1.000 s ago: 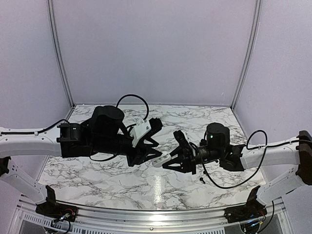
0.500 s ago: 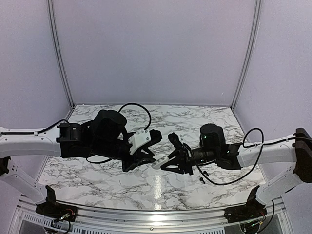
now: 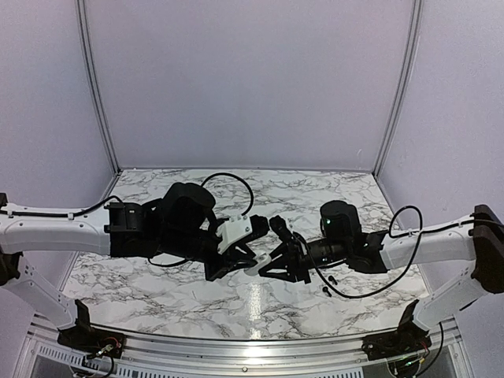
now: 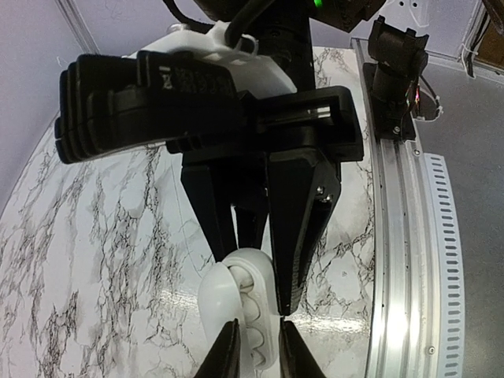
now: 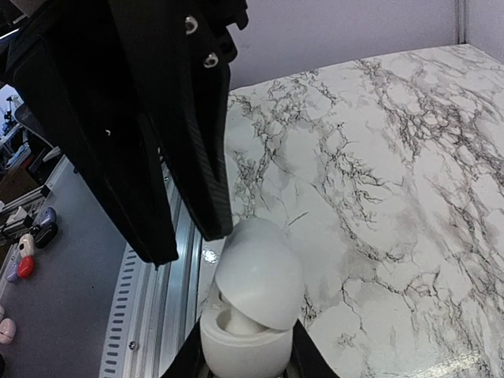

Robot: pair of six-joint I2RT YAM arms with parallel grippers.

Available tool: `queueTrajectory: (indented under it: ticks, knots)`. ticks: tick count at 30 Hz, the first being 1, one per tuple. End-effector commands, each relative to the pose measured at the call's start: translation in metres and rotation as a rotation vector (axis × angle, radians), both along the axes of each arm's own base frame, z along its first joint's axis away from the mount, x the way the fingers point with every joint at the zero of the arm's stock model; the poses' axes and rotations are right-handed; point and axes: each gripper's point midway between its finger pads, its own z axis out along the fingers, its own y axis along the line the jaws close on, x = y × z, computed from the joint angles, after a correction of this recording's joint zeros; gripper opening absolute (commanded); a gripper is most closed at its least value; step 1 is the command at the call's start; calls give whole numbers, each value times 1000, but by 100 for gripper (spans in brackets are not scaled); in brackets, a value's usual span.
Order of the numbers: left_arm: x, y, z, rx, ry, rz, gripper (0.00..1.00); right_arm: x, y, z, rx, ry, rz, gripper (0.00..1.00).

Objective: Insert the wireless bluetooth earbuds into the charging case
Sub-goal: Close the charging case with the earbuds inside.

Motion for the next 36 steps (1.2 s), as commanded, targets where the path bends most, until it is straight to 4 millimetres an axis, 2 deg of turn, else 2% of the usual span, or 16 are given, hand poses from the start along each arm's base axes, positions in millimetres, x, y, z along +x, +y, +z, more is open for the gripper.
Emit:
queueTrajectory:
  ticks: [1,4,9,14,31,36]
  knots:
    - [10,-6,21,-75,-24,30,19,-6,5,25,69,-35,34,0]
    - [6,-1,25,-100,-15,13,19,-7,4,25,69,-37,34,0]
    - [20,13,32,-160,20,68,19,-10,3,27,76,-44,49,0]
    - [26,15,20,-137,39,85,20,-12,3,32,89,-56,63,0]
    - [-13,-1,-8,-95,150,-78,16,-10,4,38,107,-64,56,0]
    - [-16,-3,-16,-73,158,-80,14,-10,4,42,119,-72,52,0]
